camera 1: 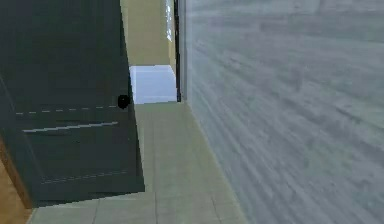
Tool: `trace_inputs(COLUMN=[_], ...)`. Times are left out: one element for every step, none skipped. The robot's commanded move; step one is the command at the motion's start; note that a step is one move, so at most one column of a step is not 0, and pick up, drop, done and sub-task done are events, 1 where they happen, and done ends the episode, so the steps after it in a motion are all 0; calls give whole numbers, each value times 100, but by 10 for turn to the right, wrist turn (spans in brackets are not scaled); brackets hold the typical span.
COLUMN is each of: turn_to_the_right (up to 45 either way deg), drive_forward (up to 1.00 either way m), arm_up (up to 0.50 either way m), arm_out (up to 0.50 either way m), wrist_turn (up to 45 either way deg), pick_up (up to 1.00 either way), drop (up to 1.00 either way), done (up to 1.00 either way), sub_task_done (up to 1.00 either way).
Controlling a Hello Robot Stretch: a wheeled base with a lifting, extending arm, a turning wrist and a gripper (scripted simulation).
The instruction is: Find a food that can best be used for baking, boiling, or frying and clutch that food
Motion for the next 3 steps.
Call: trace_inputs(turn_to_the_right=[0, 0, -150], drive_forward=[100, 40, 0], arm_up=[0, 0, 0], arm_out=[0, 0, 0], wrist_turn=[0, 0, 0], pick_up=[0, 0, 0], drop=[0, 0, 0], done=[0, 0, 0], sub_task_done=[0, 0, 0])
